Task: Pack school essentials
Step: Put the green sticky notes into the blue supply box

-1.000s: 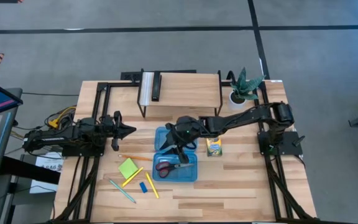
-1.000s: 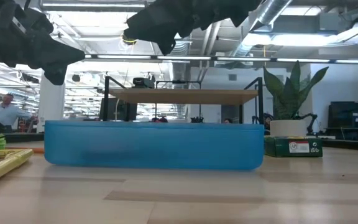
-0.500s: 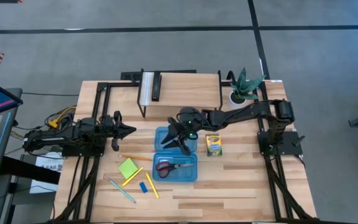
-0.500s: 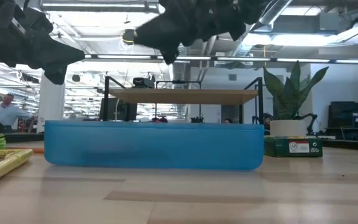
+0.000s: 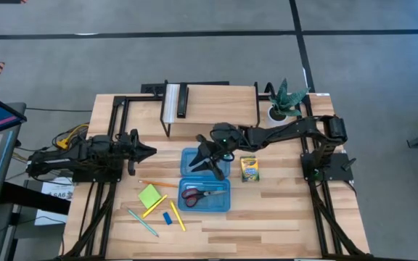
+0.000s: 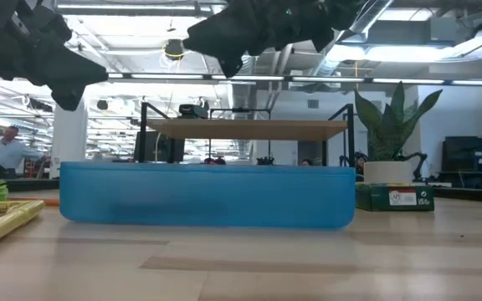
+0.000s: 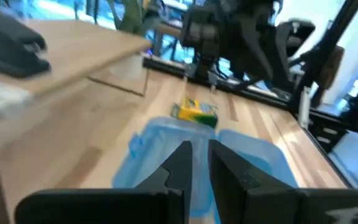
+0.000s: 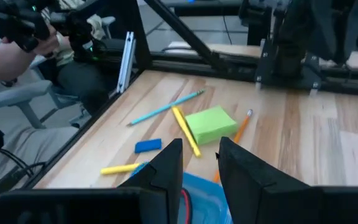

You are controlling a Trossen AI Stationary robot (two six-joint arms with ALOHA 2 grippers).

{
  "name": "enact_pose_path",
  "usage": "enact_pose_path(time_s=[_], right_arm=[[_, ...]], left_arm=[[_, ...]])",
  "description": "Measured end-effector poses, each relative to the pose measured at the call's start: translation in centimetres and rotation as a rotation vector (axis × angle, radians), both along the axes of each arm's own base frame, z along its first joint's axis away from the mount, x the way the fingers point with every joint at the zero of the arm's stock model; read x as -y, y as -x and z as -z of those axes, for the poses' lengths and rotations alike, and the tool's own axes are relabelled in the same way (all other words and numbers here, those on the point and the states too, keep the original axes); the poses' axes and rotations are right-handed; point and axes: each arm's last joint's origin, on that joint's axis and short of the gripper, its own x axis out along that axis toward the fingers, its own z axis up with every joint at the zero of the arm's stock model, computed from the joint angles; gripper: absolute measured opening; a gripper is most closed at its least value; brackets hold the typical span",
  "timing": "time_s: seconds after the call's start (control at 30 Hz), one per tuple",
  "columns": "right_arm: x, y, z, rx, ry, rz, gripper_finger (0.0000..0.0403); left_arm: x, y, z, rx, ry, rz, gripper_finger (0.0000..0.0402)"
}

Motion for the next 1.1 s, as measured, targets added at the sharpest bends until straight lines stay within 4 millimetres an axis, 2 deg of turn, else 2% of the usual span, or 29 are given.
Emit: enact_pose_path(time_s=[0.23,0.5,0.6,0.9,1.1], right_arm=[[0.0,0.0,0.0,0.001,0.003,-0.002,0.0121],[-0.1,0.0,0.1,-0.006,0.004,-0.012,0.0121],[-0.1,0.0,0.1,-0.008,0.002,-0.015,0.0121],[-0.5,0.6,-0.3,-0.041,0.003,-0.03,0.0121],[-1.6,0.9,-0.5,-0.035,0.041,-0.07,0.012]], left_arm=[[0.1,-1.1,0.9,-0.153,0.09,0.059,0.0069],[0.2,-3.0,-0.4,-0.286,0.106,0.146,0.0084],[0.3,-3.8,-0.3,-0.35,0.115,0.191,0.0095],[0.9,-5.6,2.1,-0.566,0.172,0.287,0.0156],[2.0,-6.7,3.3,-0.627,0.165,0.348,0.0169]])
